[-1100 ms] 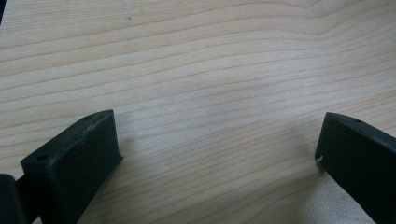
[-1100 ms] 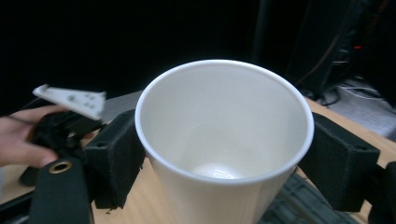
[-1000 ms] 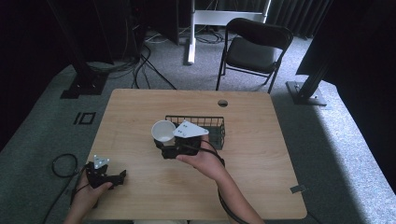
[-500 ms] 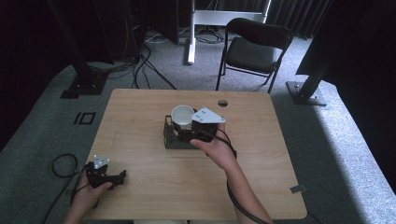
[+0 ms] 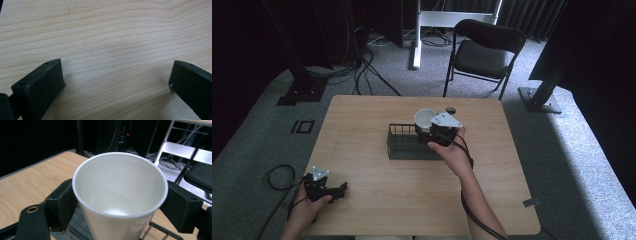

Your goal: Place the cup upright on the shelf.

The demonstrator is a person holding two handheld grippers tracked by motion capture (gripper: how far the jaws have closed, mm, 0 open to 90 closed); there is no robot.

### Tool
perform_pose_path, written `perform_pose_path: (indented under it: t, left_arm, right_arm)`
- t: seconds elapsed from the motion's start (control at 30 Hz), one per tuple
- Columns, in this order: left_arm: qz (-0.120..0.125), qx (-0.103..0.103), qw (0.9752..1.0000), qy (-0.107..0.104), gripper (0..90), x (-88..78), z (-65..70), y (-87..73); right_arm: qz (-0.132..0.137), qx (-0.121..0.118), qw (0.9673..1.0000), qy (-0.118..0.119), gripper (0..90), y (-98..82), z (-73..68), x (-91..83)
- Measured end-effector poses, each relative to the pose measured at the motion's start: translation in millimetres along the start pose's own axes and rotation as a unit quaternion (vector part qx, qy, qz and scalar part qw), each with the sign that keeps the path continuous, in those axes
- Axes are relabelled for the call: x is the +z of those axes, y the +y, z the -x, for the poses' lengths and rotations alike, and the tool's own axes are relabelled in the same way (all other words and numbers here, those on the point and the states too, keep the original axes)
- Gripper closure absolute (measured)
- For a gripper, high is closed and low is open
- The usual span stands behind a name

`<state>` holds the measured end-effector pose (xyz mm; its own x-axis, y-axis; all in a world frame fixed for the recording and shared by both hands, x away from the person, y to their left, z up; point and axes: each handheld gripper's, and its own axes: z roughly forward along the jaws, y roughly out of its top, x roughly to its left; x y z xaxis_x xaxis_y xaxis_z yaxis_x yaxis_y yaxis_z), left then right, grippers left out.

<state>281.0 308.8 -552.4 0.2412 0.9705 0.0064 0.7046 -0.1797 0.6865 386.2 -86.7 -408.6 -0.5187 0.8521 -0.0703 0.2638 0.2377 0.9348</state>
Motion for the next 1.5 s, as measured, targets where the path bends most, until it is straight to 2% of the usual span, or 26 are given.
perform_pose_path:
  t: [0.1, 0.27, 0.5, 0.67, 0.83, 1.13, 1.2, 1.5]
  left_arm:
    - [0.000, 0.000, 1.0000, 0.000, 0.0, 0.0, 0.0, 0.0]
    - [-0.001, 0.002, 1.0000, 0.000, 0.0, -0.2, -0.3, 0.1]
    - [-0.001, 0.002, 1.0000, 0.000, 0.0, -0.2, -0.2, 0.0]
    - [-0.001, 0.001, 1.0000, 0.000, 0.0, -0.2, -0.2, 0.0]
    - [-0.002, 0.001, 1.0000, 0.000, 0.0, -0.2, -0.2, 0.0]
    - [-0.001, 0.001, 1.0000, 0.000, 0.0, -0.2, -0.2, 0.0]
    - [-0.001, 0.002, 1.0000, 0.000, 0.0, -0.2, -0.2, 0.0]
    - [-0.001, 0.001, 1.0000, 0.000, 0.0, -0.2, -0.2, 0.0]
  right_arm:
    - [-0.008, 0.005, 0.9999, -0.010, 19.5, -6.3, 6.6, 4.2]
    - [-0.019, 0.018, 0.9996, -0.012, 19.4, -15.1, 12.1, 9.3]
    - [-0.034, 0.021, 0.9990, -0.018, 19.4, -26.4, 16.5, 16.1]
    - [-0.039, 0.035, 0.9985, -0.015, 19.4, -34.6, 17.8, 20.4]
    - [-0.049, 0.034, 0.9981, -0.013, 19.4, -41.0, 16.7, 25.8]
    - [-0.048, 0.043, 0.9979, -0.010, 19.4, -46.7, 17.0, 29.5]
    - [-0.045, 0.053, 0.9976, -0.009, 19.4, -48.0, 17.1, 29.5]
    - [-0.047, 0.070, 0.9964, -0.002, 18.2, -47.5, 19.7, 28.8]
